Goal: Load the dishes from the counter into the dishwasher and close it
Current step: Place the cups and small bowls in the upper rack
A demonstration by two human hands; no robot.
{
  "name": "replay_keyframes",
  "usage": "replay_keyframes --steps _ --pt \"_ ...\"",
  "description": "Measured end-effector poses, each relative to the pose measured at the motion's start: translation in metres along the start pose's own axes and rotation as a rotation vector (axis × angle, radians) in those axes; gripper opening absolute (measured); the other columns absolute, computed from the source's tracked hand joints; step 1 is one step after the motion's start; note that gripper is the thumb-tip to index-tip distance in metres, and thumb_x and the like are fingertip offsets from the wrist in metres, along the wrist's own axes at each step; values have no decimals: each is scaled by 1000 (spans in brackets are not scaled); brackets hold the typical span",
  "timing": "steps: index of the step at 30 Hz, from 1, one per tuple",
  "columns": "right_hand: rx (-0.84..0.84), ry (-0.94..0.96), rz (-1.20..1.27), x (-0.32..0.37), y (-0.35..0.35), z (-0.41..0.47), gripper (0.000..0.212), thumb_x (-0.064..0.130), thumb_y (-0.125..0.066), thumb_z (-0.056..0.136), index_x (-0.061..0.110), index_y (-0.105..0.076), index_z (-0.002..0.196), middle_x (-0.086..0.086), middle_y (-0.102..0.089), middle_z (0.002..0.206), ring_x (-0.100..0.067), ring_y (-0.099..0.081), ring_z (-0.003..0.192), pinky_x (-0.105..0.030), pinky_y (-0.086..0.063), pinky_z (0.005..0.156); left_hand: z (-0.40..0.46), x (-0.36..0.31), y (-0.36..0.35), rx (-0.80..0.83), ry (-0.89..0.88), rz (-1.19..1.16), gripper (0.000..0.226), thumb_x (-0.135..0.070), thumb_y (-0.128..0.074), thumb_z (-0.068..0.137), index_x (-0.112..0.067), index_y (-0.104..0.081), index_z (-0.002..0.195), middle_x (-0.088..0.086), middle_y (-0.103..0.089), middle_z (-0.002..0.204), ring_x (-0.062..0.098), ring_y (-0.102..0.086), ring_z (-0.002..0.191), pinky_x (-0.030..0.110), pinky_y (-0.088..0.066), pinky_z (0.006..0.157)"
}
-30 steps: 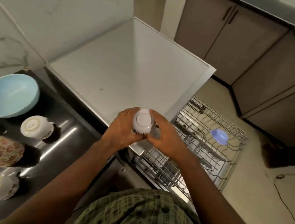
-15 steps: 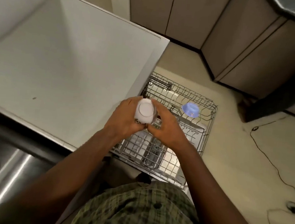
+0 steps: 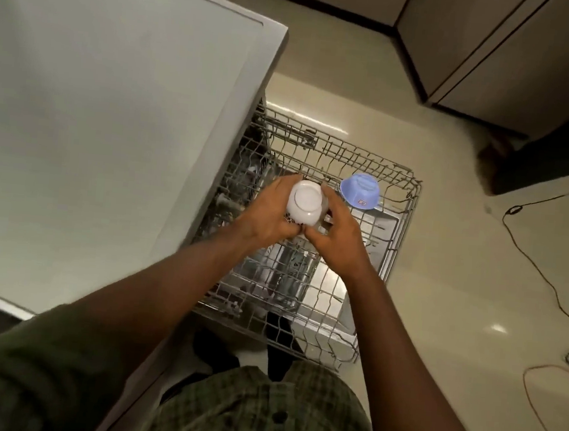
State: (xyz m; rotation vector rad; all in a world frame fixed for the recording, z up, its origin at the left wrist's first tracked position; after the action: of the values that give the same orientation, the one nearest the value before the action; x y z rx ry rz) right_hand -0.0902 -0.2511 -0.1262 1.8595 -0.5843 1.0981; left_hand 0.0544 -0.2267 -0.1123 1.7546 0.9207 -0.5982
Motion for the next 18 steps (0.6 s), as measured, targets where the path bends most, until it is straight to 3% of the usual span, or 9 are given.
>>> replay_keyframes --steps 2,4,7,9,12,15,16,18 --pt "-6 -59 27 -25 1 17 84 15 -81 85 18 -39 158 4 -49 157 -13 -49 143 -47 -47 114 24 12 -15 -19 32 -16 96 -11 -89 73 -17 -40 155 6 -40 148 15 -46 130 30 -41 117" --pt "-24 -92 47 -45 1 32 82 14 -81 85 17 -42 156 3 -52 154 -14 -50 140 -44 -46 114 46 26 -27 -44 105 -54 97 -10 -90 74 -21 -41 156 6 -33 147 11 -44 124 15 -40 110" --pt "-59 -94 85 -71 3 57 77 6 -80 82 19 -48 151 23 -55 138 8 -53 126 -21 -49 103 79 47 -45 -45 184 -44 97 -9 -89 76 -26 -40 157 12 -32 150 21 -45 130 27 -41 111" --pt "-78 -116 94 -87 4 72 75 4 -79 81 18 -50 149 28 -54 133 17 -52 119 -7 -45 92 95 52 -53 -53 152 15 88 -9 -83 80 -23 -41 156 16 -40 150 24 -48 126 24 -41 102" --pt "-79 -153 112 -108 1 93 71 5 -81 82 19 -53 146 24 -60 128 12 -57 114 -7 -45 89 117 61 -60 -89 182 53 76 -5 -77 82 -11 -46 150 18 -50 145 33 -52 129 31 -43 104" --pt "-68 -197 136 -123 -6 108 69 5 -80 85 17 -53 146 12 -63 128 -7 -63 113 -12 -48 90 133 69 -68 -64 243 50 71 -5 -74 85 -8 -45 150 16 -54 145 33 -53 131 40 -43 110" --pt "-67 -211 135 -128 -8 112 67 5 -79 85 17 -53 146 9 -64 129 -7 -63 113 -12 -48 90 138 71 -72 -47 253 54 69 -5 -73 86 -8 -45 150 16 -56 143 32 -54 130 41 -44 110" --pt "-68 -239 125 -136 -11 117 63 4 -77 86 18 -55 142 7 -66 127 7 -62 105 -5 -45 86 145 73 -77 -30 260 53 65 -3 -70 88 -7 -46 148 16 -59 140 33 -56 128 40 -45 107"
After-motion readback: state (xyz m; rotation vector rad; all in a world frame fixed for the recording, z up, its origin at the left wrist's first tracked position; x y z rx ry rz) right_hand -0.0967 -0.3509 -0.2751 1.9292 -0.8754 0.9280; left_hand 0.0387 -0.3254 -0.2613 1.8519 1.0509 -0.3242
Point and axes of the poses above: each hand's wrist, its own z-axis towards the middle knuckle, its own y-axis out of the back of the hand, x = y × z, the point moved 9 cm from there along z, towards the middle knuckle
